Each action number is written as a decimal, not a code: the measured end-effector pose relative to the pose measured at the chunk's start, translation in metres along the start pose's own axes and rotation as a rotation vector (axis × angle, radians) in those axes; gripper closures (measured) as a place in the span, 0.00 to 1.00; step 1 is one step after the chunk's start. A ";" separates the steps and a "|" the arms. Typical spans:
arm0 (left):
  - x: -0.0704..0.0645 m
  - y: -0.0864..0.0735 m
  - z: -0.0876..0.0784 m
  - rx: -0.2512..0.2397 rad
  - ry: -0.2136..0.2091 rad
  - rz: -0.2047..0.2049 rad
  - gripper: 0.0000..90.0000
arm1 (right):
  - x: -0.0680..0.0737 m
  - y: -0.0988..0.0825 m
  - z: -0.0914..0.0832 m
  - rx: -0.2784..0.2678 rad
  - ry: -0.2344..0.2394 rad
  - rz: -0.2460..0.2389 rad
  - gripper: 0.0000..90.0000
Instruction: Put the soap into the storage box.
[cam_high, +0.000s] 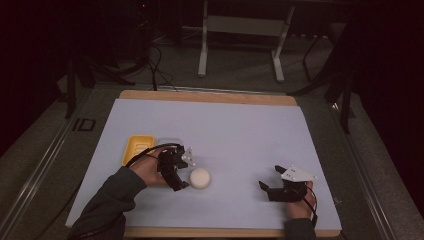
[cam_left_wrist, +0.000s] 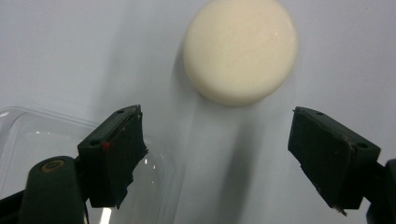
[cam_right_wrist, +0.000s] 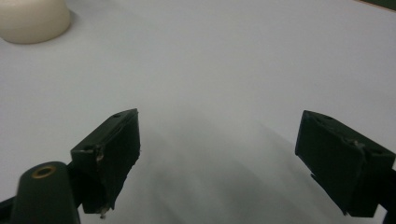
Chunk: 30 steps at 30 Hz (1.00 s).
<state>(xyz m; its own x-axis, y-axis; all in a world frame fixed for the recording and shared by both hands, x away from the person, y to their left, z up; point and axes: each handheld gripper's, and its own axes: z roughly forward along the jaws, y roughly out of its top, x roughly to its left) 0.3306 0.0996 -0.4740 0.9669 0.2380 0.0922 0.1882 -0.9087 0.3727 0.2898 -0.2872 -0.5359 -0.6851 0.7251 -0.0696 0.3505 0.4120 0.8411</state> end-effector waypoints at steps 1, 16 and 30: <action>0.000 0.001 0.000 0.000 -0.003 -0.001 0.21 | 0.000 0.000 0.000 0.000 0.000 0.000 0.15; -0.002 0.011 0.007 0.016 -0.018 0.007 0.20 | 0.000 0.000 0.000 0.003 -0.003 -0.003 0.15; -0.002 0.020 0.015 0.039 -0.062 -0.019 0.11 | 0.001 0.000 0.000 0.002 -0.002 -0.003 0.15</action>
<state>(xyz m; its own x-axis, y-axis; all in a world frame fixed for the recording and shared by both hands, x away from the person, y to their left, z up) 0.3345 0.0759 -0.4809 0.9717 0.2344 0.0277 0.2117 -0.9174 0.3371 0.2895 -0.2867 -0.5358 -0.6850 0.7249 -0.0729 0.3498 0.4150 0.8399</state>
